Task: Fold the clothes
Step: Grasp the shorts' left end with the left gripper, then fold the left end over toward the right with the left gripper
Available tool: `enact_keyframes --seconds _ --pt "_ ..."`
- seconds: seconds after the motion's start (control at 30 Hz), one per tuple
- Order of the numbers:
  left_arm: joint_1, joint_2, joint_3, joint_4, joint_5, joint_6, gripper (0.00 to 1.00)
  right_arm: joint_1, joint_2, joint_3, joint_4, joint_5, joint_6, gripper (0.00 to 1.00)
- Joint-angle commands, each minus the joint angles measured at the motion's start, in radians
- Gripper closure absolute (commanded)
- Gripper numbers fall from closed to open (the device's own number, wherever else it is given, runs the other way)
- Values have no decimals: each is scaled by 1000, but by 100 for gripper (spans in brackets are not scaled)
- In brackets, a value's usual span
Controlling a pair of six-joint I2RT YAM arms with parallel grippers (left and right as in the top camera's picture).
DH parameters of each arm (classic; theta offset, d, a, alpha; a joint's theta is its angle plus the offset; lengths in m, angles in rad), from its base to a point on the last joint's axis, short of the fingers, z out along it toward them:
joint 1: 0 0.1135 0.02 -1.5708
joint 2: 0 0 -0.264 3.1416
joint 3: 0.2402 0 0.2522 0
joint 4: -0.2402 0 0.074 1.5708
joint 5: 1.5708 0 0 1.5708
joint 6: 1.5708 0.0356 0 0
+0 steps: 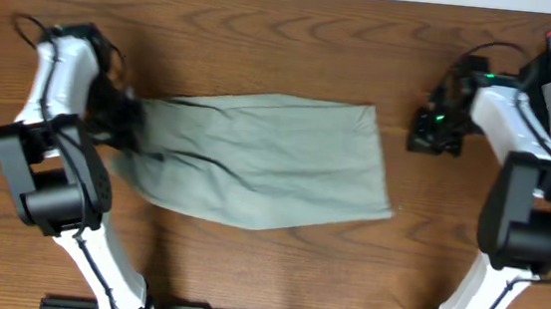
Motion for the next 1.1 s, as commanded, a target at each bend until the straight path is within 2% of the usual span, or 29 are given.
enact_keyframes --seconds 0.0,0.17,0.3,0.8,1.07 --pt "19 -57 198 -88 -165 19 94 -22 -97 -2 6 19 9 98" --pt "-6 -57 438 -176 -176 19 94 -29 -143 -2 24 19 10 97" --pt "-92 -57 500 -210 -177 19 94 -29 -147 -2 25 19 10 97" --pt "-550 -53 358 -187 -173 -66 92 -27 -147 -2 29 19 10 97" --pt "-656 -53 208 -39 -172 -157 89 -27 -147 -2 29 19 10 97"
